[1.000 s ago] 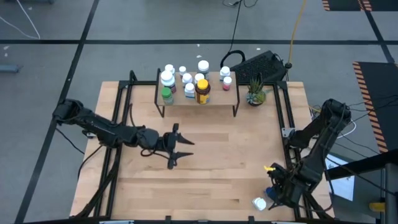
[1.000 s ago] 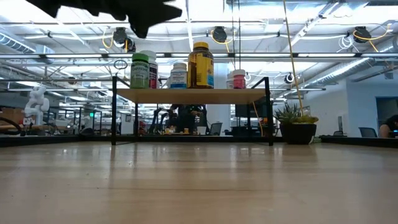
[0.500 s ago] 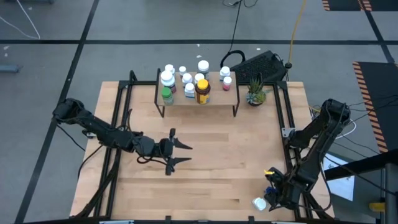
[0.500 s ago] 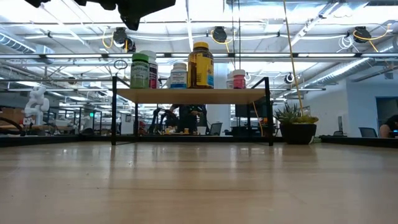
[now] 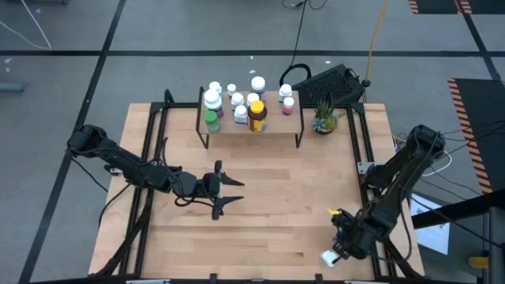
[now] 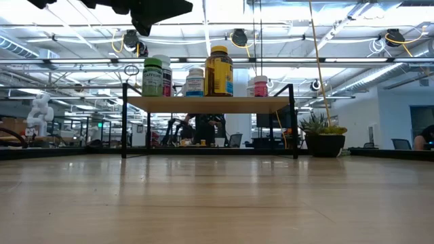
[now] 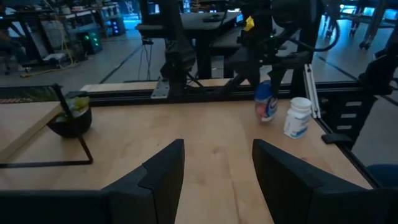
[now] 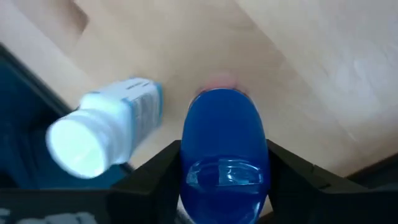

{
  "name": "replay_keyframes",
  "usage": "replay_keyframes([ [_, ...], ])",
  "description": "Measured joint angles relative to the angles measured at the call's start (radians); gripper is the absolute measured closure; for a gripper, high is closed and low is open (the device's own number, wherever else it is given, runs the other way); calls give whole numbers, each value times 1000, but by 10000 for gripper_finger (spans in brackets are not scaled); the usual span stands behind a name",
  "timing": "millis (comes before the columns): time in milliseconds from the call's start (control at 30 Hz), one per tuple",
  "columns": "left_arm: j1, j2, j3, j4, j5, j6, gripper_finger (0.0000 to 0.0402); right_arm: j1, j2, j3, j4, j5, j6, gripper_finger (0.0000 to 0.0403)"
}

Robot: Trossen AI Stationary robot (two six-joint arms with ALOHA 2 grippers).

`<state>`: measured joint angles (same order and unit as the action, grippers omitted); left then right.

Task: Pick and place medicine bottles onto shelf by color
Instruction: Put the blue pill bottle on the shelf

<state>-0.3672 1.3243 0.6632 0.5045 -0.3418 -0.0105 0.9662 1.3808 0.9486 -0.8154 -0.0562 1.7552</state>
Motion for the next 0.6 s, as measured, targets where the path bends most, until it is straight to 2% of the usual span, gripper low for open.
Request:
replay_keyframes([
  [133,0,0,0,11,-4,-11,210,-95,0,76,-129,-68,-125,222],
  [267,0,0,0,22,-5,1,210,-220,0,187,-380,-68,-300,220],
  [367,4,0,0,22,-5,14,210,-343,-1,278,-532,8,-468,220],
  [467,13,0,0,10,-6,30,210,-489,-1,371,-608,87,-679,220],
  [600,36,0,0,-17,-11,63,210,-722,-1,492,-618,89,-1027,220],
])
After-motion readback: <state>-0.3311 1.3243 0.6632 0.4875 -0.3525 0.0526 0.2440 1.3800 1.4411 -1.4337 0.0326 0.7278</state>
